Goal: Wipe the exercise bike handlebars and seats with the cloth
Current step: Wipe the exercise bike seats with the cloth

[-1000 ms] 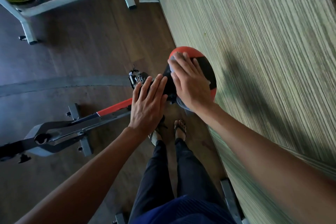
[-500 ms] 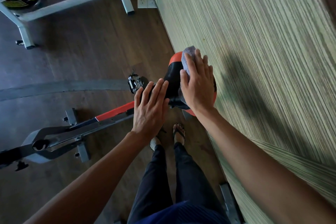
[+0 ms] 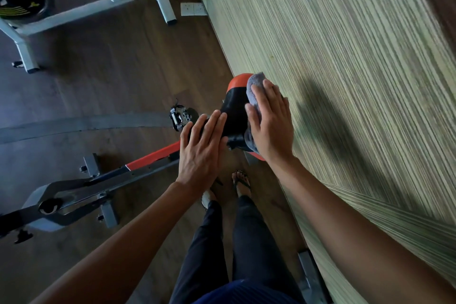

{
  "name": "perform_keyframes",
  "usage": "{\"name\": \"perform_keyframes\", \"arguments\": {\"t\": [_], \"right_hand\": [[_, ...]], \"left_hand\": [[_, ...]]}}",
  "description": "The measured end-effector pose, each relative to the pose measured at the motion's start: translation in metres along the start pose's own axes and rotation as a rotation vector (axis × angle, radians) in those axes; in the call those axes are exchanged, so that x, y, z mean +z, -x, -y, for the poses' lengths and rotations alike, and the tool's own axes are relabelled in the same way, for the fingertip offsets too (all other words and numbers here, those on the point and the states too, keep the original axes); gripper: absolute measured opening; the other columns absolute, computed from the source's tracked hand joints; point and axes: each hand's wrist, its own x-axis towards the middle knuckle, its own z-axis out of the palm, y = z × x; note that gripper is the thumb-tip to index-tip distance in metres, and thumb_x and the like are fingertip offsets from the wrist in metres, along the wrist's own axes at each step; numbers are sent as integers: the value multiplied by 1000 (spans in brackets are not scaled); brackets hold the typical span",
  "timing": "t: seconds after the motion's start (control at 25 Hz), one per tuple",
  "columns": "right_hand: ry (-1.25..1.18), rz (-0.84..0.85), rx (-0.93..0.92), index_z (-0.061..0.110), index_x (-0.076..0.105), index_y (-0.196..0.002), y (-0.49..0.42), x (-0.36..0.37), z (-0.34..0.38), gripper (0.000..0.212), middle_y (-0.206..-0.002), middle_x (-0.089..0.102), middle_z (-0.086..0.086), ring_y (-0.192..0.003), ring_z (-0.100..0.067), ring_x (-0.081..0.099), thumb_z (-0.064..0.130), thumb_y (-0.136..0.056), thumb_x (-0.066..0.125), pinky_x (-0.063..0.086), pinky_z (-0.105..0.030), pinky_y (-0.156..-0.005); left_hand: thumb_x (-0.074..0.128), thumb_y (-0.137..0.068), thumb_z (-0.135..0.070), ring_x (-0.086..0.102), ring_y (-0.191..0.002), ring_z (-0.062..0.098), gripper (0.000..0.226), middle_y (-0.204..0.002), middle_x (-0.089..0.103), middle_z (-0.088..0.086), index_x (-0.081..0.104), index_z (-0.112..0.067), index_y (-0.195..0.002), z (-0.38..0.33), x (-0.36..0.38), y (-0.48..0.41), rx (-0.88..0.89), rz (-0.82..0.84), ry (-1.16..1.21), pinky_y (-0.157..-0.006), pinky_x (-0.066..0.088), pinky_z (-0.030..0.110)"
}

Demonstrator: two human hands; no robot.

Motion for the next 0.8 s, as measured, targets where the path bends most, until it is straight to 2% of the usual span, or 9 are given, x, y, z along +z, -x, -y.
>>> {"name": "perform_keyframes", "arguments": {"t": [0.08, 0.2, 0.36, 0.44, 0.52, 0.64, 0.8], "right_hand": [[-26, -31, -41, 12, 54, -143, -7, 5, 2, 49, -153, 47, -12, -145, -27, 40, 41, -104, 50, 35, -43, -118], [-87, -10, -138, 10, 55, -142, -7, 5, -6, 43, -152, 48, -13, -145, -27, 40, 31, -106, 49, 40, -45, -114], [-224, 124, -175, 10, 56, -141, -17, -7, -10, 40, -152, 47, -12, -144, -26, 41, 23, -104, 50, 35, -36, -118], [-318, 202, -160, 10, 56, -141, -20, -18, -11, 39, -153, 47, -10, -145, -22, 40, 19, -104, 51, 34, -32, -119], [-390, 279, -173, 9, 55, -141, -18, -32, -1, 39, -152, 48, -9, -144, -18, 40, 17, -104, 50, 34, -27, -118], [-454, 448, -311, 7, 56, -141, -7, -48, 39, 38, -151, 50, -10, -143, -18, 42, 16, -104, 51, 30, -17, -118], [-503, 739, -602, 8, 59, -138, 37, -46, 119, 36, -148, 52, -9, -142, -16, 43, 14, -102, 55, 31, -29, -120]], "left_hand": [[39, -109, -29, 47, -136, 31, 45, -152, 48, 9, 47, -8, -147, -1, -1, 2, 0, 1, -11, -113, 35, 50], [42, -107, -28, 46, -136, 31, 45, -151, 48, 9, 47, -9, -148, -7, -2, 1, -37, -1, -27, -115, 32, 49], [42, -106, -30, 39, -143, 29, 46, -154, 45, 9, 46, -13, -149, -17, -7, 3, -147, 53, 19, -122, 22, 46], [44, -104, -28, 34, -145, 29, 47, -155, 42, 11, 46, -12, -148, -22, -18, 8, -262, 51, 87, -124, 19, 45], [47, -101, -24, 36, -143, 29, 45, -152, 45, 11, 50, -11, -144, -27, -37, 21, -407, 4, 112, -121, 25, 48], [51, -96, -17, 49, -129, 27, 37, -137, 59, 9, 60, -11, -132, -30, -77, 55, -612, -112, 101, -110, 38, 43], [46, -94, -26, 65, -105, 32, 35, -115, 72, 6, 70, -14, -116, -29, -132, 146, -953, -193, 73, -90, 52, 43]]}}
